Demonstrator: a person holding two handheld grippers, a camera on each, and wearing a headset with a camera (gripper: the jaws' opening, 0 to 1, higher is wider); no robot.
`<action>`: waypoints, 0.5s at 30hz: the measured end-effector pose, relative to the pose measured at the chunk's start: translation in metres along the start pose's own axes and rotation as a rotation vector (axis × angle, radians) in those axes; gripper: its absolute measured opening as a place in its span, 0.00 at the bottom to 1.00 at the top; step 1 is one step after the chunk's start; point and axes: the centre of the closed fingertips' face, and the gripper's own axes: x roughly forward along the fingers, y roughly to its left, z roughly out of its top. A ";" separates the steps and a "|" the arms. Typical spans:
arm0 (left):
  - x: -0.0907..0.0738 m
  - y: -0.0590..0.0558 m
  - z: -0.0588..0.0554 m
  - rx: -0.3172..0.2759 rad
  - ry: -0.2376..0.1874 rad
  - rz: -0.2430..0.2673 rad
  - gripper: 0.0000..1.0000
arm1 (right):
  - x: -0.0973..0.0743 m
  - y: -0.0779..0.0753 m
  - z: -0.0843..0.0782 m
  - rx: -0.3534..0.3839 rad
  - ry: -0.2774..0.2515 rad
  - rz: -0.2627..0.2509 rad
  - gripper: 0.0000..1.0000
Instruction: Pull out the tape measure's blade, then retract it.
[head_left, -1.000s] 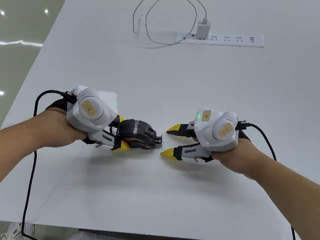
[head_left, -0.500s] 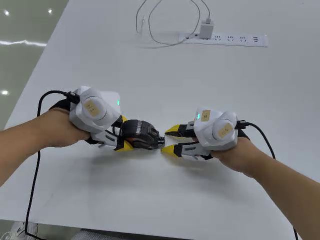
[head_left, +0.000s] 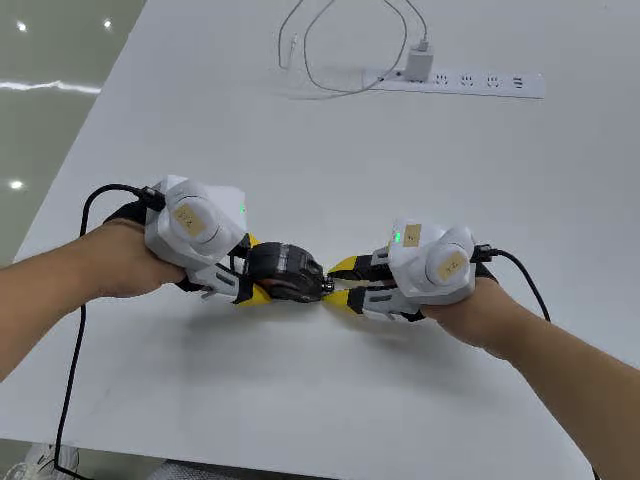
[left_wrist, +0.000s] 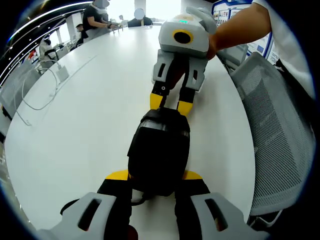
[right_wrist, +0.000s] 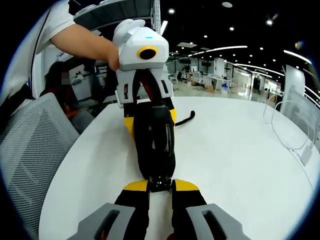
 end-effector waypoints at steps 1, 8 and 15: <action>0.000 0.000 0.000 0.000 0.000 0.000 0.28 | 0.000 0.000 0.000 0.000 0.000 0.001 0.13; 0.001 0.001 -0.001 0.002 0.001 0.000 0.28 | 0.000 0.002 0.001 -0.005 -0.003 0.008 0.12; 0.001 0.001 -0.001 0.004 0.000 0.000 0.28 | 0.000 0.002 0.001 0.009 -0.002 0.006 0.11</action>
